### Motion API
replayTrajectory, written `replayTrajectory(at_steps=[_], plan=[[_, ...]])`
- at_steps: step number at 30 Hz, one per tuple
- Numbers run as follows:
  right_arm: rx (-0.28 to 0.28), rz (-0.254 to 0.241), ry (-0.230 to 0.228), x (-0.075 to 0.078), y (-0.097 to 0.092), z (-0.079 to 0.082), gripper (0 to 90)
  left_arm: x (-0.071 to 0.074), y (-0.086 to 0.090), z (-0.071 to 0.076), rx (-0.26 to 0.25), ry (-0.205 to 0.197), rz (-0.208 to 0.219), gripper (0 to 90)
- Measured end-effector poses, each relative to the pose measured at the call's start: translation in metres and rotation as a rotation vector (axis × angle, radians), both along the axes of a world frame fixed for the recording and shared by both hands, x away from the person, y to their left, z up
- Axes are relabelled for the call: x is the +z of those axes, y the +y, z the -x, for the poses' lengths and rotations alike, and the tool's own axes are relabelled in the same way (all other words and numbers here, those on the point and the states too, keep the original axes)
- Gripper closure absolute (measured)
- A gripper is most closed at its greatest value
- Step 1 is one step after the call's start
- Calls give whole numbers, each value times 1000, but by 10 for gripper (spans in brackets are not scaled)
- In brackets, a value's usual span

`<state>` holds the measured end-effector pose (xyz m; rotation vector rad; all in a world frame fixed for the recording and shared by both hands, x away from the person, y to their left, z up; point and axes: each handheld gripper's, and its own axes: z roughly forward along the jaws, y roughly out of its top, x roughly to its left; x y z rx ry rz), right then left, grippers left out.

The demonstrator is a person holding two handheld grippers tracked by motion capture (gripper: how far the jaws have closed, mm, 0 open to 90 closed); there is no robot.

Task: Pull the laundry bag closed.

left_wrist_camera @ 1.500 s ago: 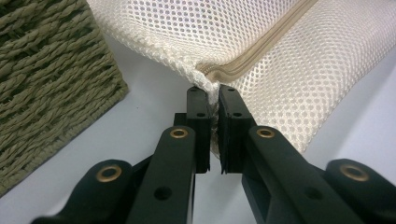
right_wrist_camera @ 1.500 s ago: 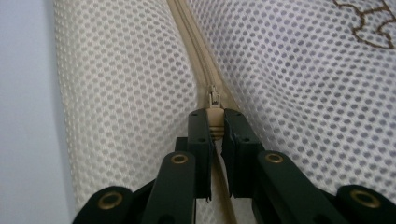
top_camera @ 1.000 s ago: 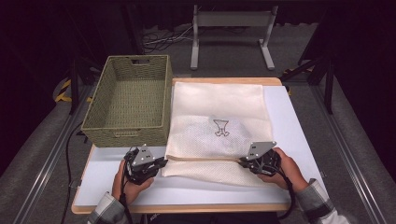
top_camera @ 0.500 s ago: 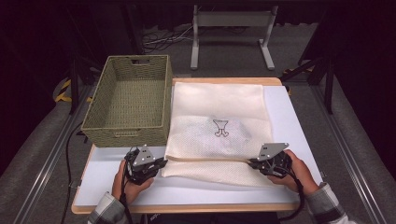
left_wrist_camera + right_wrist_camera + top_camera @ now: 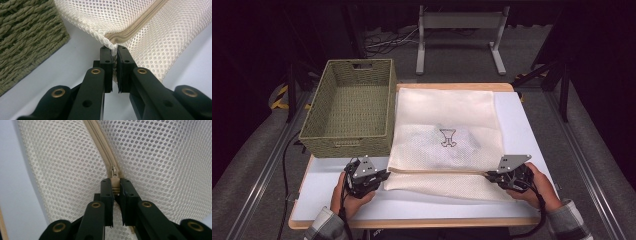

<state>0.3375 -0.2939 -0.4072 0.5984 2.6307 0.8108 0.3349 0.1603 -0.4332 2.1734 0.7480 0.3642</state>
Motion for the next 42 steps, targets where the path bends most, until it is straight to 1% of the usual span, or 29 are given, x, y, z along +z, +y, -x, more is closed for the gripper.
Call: replayTrajectory(at_steps=[2, 4, 6, 7, 8, 12, 15, 16, 17, 18, 20, 22, 24, 27, 28, 30, 33, 34, 36, 39, 40, 41, 42], plan=[[-8, 30, -10, 0, -2, 1, 824, 0, 0, 0, 2, 5, 7, 852], [-13, 15, -3, -1, -5, 2, 824, 0, 1, 0, 1, 3, 2, 853], [-30, 36, -10, -2, -7, 3, 824, -1, 1, 0, 1, 6, 4, 852], [-31, 23, -3, -2, -10, 3, 824, -1, 1, 0, 1, 6, 4, 852], [-39, 35, -7, -2, -11, 4, 824, -1, 1, -1, 0, 7, 3, 852], [-46, 44, -8, -2, -14, 5, 823, -1, 2, -1, -3, 8, 3, 852], [-47, 30, -8, -2, -16, 6, 824, -1, 2, -1, -3, 9, -3, 852], [-52, 42, -9, -3, -16, 6, 824, -2, 3, -1, -4, 9, -2, 853], [-53, 43, -8, -3, -16, 7, 824, -2, 3, -1, -1, 14, -1, 853], [-51, 37, -1, -4, -18, 7, 824, -2, 3, -2, -2, 12, -8, 854], [-56, 42, -2, -4, -18, 8, 823, -2, 3, -2, -2, 15, -6, 854], [-60, 31, -1, -3, -20, 9, 824, -2, 3, -2, -5, 15, -13, 854], [-62, 50, -7, -3, -20, 10, 824, -3, 4, -3, -7, 15, -15, 855], [-66, 40, -5, -4, -21, 11, 824, -3, 4, -3, -7, 17, -22, 855], [-64, 46, -5, -4, -22, 11, 824, -3, 4, -2, -7, 16, -21, 856], [-71, 42, -2, -4, -23, 12, 824, -3, 5, -4, -9, 23, -17, 857], [-69, 41, -3, -3, -24, 13, 824, -3, 5, -4, -13, 19, -25, 857], [-70, 43, -2, -3, -24, 13, 824, -3, 5, -4, -10, 23, -23, 857], [-71, 34, -2, -3, -24, 13, 824, -3, 5, -4, -9, 23, -26, 858], [-71, 41, -1, -3, -24, 14, 824, -3, 6, -4, -8, 26, -28, 859], [-76, 65, -4, -3, -24, 14, 824, -3, 8, -5, 15, 20, -45, 860], [-86, 114, -19, -4, -25, 13, 825, -3, 11, -7, 21, 28, -28, 860], [-97, 114, -13, -5, -27, 13, 825, -3, 14, -8, 30, 41, -6, 861]])
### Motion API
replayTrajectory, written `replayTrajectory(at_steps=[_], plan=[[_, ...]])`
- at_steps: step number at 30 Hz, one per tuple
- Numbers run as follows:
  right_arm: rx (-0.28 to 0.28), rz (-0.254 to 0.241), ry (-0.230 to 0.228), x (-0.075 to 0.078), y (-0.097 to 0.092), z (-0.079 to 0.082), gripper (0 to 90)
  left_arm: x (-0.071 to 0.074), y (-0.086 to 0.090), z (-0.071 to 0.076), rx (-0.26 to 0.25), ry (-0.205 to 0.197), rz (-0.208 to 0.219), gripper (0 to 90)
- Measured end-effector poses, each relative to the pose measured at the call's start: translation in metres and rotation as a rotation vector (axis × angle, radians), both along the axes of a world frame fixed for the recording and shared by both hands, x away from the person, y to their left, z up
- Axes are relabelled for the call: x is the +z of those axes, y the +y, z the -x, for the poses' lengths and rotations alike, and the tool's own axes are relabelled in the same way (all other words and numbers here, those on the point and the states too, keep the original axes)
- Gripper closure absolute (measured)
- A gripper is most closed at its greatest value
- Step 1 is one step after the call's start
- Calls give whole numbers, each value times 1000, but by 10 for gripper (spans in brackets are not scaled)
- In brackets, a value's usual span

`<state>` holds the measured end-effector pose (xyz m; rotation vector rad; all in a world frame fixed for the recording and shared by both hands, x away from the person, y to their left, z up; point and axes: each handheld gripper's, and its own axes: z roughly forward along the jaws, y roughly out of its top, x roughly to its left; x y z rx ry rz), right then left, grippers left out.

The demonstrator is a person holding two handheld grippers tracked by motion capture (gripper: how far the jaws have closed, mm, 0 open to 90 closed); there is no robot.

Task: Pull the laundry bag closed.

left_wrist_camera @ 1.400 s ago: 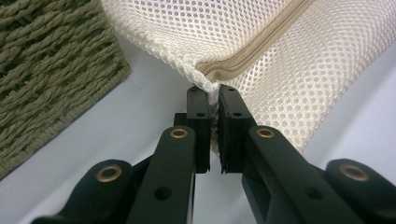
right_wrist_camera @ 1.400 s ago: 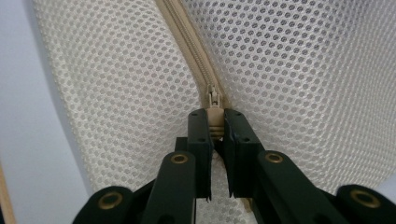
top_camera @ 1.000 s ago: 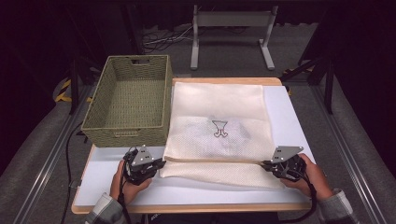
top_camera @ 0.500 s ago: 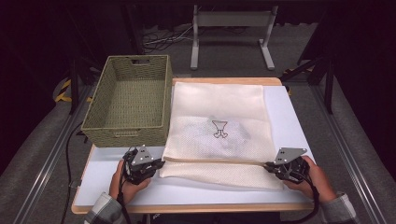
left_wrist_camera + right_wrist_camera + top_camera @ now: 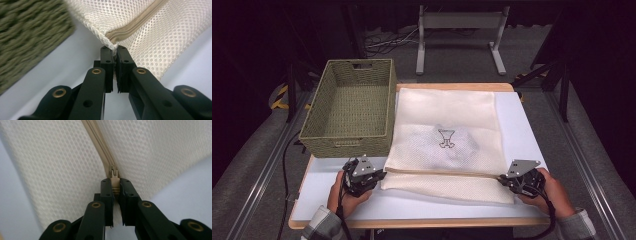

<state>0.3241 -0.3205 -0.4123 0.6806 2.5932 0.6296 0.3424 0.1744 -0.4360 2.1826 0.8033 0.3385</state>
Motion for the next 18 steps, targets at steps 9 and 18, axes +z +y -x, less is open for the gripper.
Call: replayTrajectory(at_steps=[9, 18], plan=[[-12, -48, 21, 1, -10, 2, 825, -1, 0, 3, -7, 1, -17, 859], [-24, -43, 11, 1, -11, 0, 824, -3, -1, 8, -34, -1, -11, 858]])
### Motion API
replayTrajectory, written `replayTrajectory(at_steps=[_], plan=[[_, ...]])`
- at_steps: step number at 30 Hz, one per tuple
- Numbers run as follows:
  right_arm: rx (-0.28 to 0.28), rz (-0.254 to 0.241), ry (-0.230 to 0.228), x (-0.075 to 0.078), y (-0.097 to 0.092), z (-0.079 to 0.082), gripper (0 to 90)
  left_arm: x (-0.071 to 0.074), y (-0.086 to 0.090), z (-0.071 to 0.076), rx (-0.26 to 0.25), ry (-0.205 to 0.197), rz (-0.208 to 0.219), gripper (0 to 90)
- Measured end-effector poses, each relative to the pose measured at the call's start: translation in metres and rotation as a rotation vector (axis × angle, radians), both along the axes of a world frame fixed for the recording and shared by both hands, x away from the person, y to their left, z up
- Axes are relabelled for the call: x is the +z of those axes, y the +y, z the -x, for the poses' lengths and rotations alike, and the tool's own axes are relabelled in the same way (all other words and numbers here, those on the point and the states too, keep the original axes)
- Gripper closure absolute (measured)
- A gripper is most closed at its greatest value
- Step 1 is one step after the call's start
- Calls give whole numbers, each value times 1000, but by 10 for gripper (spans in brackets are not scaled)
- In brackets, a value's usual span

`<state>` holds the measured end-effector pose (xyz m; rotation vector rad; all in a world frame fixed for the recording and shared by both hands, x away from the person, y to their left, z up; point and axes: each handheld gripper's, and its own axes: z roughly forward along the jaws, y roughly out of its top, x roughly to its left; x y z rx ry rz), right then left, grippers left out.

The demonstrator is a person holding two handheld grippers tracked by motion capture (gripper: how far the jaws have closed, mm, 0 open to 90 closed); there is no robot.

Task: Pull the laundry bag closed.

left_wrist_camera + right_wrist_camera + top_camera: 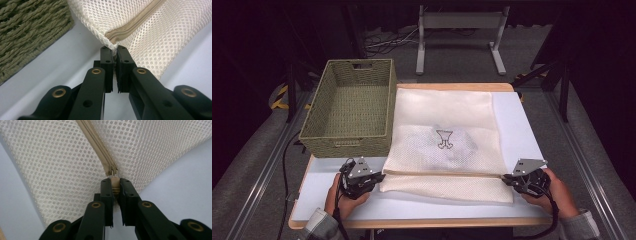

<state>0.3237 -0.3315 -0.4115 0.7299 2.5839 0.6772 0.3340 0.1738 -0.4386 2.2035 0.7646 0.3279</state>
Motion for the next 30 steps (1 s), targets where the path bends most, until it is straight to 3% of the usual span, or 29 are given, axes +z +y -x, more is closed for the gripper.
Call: replayTrajectory(at_steps=[19, 24, 30], plan=[[-34, -2, -20, -2, -3, -3, 822, -3, -5, 3, -37, -6, -21, 848], [-43, -25, -16, -2, -4, -3, 822, -3, -6, 4, -39, -20, -31, 836], [-39, -68, -9, -1, -6, -2, 816, -3, -3, 5, -36, -30, -10, 788]])
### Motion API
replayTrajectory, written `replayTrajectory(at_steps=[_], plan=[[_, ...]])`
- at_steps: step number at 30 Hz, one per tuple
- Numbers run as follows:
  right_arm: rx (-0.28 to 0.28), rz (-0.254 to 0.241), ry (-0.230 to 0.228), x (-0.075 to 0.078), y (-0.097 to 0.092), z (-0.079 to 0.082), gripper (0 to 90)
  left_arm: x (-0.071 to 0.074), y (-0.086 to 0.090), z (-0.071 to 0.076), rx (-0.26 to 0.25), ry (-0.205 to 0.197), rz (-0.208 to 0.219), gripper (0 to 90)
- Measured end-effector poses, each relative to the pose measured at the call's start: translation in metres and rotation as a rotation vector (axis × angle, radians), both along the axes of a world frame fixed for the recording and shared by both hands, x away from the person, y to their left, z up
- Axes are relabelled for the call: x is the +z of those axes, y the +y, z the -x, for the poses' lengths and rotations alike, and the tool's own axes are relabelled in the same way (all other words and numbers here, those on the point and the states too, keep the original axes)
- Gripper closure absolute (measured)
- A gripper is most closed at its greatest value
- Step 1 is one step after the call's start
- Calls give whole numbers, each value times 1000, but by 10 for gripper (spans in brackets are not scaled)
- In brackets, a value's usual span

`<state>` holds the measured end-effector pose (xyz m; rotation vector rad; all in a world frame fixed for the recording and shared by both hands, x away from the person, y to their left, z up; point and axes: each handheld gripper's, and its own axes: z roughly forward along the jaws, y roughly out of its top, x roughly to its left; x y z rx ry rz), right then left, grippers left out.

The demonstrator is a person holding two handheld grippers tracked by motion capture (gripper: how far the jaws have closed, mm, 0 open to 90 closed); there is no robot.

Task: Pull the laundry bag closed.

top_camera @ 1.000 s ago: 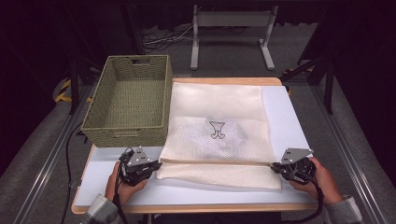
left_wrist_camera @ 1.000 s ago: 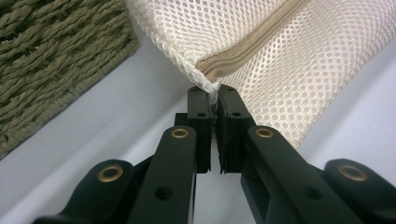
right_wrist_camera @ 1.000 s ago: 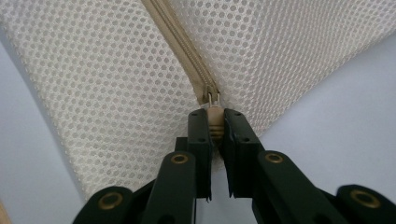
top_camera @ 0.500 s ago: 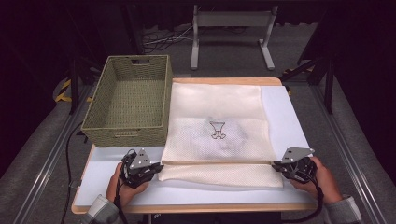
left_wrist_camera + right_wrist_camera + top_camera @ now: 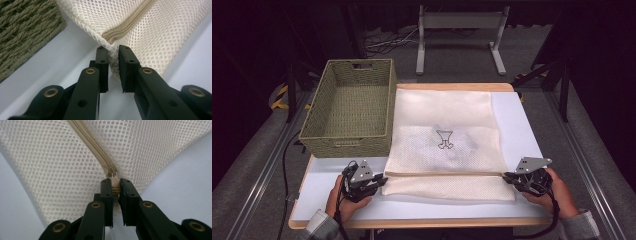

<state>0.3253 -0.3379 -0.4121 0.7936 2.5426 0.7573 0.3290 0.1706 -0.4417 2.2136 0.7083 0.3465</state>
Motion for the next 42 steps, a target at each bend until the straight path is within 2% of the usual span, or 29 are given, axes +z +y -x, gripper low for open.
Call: replayTrajectory(at_steps=[6, 11, 14, 15, 16, 19, 22, 24, 29, 30, 31, 33, 37, 42], plan=[[0, -51, -9, 4, -2, 1, 809, 2, 3, 2, -10, -21, 33, 725], [1, -103, -16, 6, -2, 2, 771, 5, 5, 5, -5, -49, 45, 660], [3, -113, -20, 7, -1, 2, 753, 5, 6, 6, -4, -60, 44, 654], [4, -122, -24, 8, 0, 2, 742, 6, 6, 6, 0, -64, 45, 638], [10, -138, -25, 8, 1, 2, 713, 6, 7, 6, 4, -66, 49, 581], [11, -141, -34, 9, 3, 2, 685, 6, 9, 6, 15, -74, 44, 558], [9, -154, -44, 9, 5, 1, 613, 6, 9, 6, 29, -79, 39, 501], [7, -164, -44, 9, 5, 1, 598, 6, 9, 5, 32, -80, 37, 475], [12, -177, -78, 9, 9, 1, 481, 6, 9, 5, 50, -95, 27, 377], [12, -177, -78, 9, 9, 1, 481, 6, 9, 5, 50, -95, 27, 361], [11, -178, -87, 9, 10, 1, 461, 6, 9, 5, 47, -96, 37, 361], [16, -196, -108, 9, 12, 1, 378, 5, 9, 5, 54, -96, 34, 301], [29, -206, -118, 9, 15, 1, 307, 4, 10, 5, 63, -99, 32, 209], [39, -217, -159, 6, 22, 2, 177, 1, 14, 4, 72, -88, 60, 122]])
